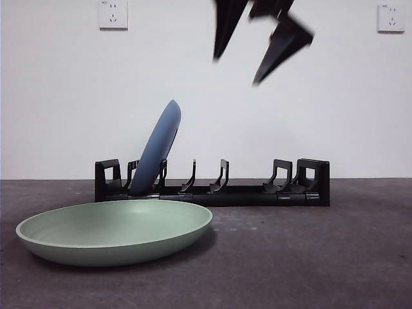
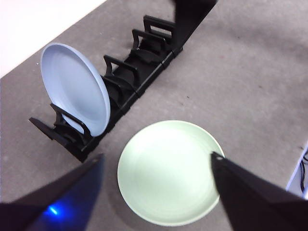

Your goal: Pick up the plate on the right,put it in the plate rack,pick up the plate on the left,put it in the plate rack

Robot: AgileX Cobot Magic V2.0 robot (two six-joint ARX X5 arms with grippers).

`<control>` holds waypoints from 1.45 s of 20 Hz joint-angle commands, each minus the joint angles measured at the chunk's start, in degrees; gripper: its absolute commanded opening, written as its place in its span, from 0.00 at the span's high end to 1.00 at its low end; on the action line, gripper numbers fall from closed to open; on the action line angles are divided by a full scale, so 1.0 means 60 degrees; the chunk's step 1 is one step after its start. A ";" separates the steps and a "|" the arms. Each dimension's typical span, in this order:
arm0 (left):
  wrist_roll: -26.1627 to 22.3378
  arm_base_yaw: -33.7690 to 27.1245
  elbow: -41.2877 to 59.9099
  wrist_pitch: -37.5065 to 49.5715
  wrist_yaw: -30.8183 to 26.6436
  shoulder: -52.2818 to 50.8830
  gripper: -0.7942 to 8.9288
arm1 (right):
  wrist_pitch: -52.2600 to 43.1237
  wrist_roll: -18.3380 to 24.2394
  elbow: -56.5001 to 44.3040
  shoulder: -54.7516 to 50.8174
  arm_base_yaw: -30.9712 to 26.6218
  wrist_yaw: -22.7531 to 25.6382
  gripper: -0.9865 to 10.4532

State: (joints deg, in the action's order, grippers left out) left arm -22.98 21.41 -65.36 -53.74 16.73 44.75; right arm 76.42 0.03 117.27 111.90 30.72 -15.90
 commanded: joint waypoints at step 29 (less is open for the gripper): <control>-0.0984 0.2696 0.0000 -0.1392 -0.0849 0.0809 0.37 | -0.4069 -0.0514 -0.4171 0.1701 0.1009 0.0361 0.82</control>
State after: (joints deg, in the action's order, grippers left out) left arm -28.12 37.28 -65.36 -62.30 11.90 49.65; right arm 52.12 -2.52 93.01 121.64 36.34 -13.76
